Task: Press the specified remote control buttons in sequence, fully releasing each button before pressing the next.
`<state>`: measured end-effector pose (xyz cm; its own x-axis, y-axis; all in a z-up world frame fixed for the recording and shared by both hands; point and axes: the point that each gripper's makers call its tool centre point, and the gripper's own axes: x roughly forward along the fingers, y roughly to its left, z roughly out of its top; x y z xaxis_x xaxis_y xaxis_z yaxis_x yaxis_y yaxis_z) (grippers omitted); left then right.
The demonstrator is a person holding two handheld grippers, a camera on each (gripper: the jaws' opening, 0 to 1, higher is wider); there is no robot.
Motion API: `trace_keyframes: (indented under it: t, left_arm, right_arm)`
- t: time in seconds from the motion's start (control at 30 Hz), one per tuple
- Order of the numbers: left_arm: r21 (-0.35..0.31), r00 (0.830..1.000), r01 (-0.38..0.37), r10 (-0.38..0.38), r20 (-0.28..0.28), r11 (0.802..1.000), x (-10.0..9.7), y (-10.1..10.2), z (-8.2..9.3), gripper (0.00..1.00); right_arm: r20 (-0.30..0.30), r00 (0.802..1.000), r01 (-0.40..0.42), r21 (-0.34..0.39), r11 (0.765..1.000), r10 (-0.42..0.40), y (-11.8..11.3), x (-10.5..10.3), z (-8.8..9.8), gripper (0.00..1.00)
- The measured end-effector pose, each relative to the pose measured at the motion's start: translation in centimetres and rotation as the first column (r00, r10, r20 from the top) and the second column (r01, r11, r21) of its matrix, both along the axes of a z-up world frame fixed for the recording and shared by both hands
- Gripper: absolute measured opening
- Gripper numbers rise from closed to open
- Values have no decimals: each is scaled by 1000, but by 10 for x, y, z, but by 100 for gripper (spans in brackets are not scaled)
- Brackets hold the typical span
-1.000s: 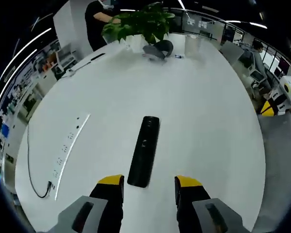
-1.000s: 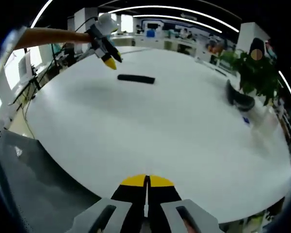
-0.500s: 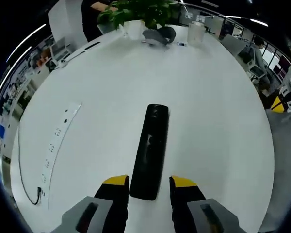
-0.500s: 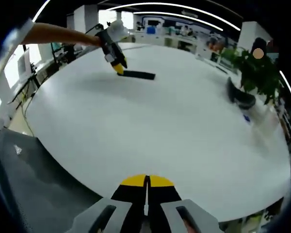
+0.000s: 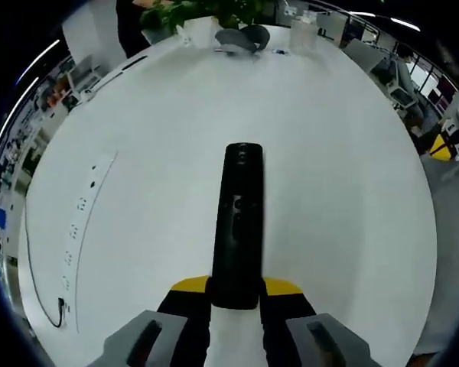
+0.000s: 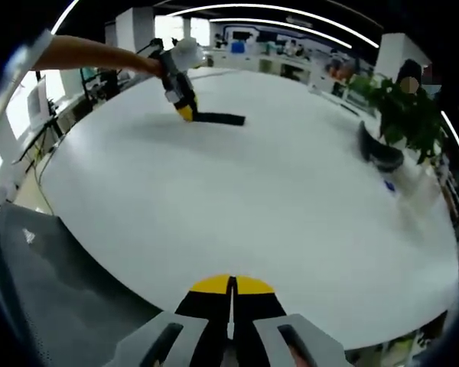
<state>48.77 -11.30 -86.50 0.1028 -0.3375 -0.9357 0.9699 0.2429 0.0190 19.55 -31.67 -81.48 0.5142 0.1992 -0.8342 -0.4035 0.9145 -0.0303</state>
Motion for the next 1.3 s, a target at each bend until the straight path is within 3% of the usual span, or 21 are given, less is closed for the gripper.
trace_keyframes:
  t: [0.67,0.9,1.3]
  left_arm:
    - [43,1000,-11,11,-5,999,-9,1,1,21]
    - [41,1000,-24,25,-10,999,-20,0,-1,21]
    - [53,999,40,-39,-16,998,-55,-4,-1,21]
  right_arm:
    - [24,999,-26,10,1000,26,5,0,4,0]
    - [33,999,-35,9,999,35,6,1,5,0]
    - [43,998,-47,4,999,47,6,0,6,0]
